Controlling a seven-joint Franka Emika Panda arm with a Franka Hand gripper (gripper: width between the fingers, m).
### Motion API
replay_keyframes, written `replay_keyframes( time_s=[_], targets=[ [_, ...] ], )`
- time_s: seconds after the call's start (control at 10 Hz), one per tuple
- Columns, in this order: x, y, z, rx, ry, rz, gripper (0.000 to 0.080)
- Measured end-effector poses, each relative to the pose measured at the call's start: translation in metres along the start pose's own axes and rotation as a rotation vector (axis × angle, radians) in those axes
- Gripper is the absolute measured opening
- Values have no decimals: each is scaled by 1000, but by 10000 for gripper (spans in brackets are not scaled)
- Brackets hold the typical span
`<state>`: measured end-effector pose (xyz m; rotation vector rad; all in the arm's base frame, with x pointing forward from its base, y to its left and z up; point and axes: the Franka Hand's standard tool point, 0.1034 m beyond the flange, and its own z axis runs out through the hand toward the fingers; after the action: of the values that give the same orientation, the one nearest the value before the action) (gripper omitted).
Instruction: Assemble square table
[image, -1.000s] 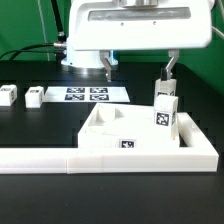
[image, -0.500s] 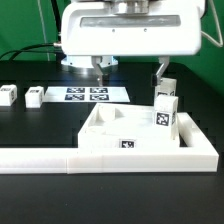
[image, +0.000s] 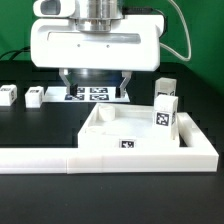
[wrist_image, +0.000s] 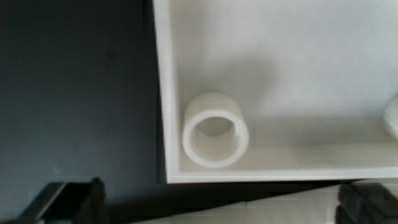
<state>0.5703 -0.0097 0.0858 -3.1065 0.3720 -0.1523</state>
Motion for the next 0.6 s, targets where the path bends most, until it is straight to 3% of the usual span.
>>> replay_keyframes(
  time_s=[0.4, 0.6],
  targets=[
    [-3, 2, 2, 1, 1, 8, 649],
    [-21, 10, 12, 6, -3, 50, 649]
  ],
)
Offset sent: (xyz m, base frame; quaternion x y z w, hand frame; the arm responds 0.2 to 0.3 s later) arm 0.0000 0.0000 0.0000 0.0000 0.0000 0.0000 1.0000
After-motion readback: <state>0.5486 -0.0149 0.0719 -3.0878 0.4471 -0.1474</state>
